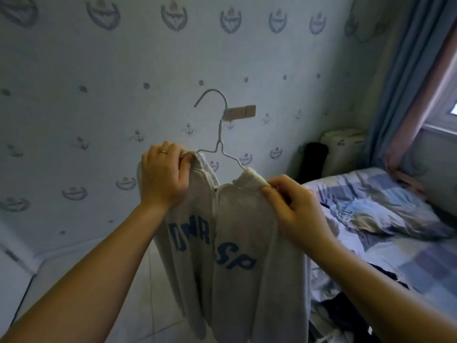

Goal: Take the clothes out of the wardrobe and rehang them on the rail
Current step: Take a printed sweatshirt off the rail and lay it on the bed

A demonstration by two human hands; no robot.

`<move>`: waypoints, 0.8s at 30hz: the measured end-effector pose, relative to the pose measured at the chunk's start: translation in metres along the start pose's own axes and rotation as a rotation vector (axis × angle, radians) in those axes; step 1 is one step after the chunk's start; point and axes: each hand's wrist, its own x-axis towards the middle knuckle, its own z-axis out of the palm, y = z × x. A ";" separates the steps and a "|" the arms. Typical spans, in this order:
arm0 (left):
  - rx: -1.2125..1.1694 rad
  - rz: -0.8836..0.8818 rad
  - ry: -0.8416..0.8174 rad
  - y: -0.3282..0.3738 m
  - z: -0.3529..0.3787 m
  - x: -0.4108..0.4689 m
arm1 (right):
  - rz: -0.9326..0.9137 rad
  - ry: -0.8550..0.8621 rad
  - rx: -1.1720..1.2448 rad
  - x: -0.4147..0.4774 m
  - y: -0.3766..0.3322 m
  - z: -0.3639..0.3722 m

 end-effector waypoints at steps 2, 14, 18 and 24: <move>-0.027 0.001 -0.036 -0.010 0.039 0.008 | 0.060 0.010 -0.002 0.008 0.022 0.011; -0.225 0.169 -0.269 -0.017 0.239 0.089 | 0.393 0.194 -0.066 0.069 0.137 0.041; -0.298 0.231 -0.328 0.013 0.297 0.111 | 0.454 0.259 -0.113 0.081 0.173 0.020; -0.389 0.323 -0.376 0.081 0.378 0.136 | 0.539 0.356 -0.186 0.088 0.233 -0.031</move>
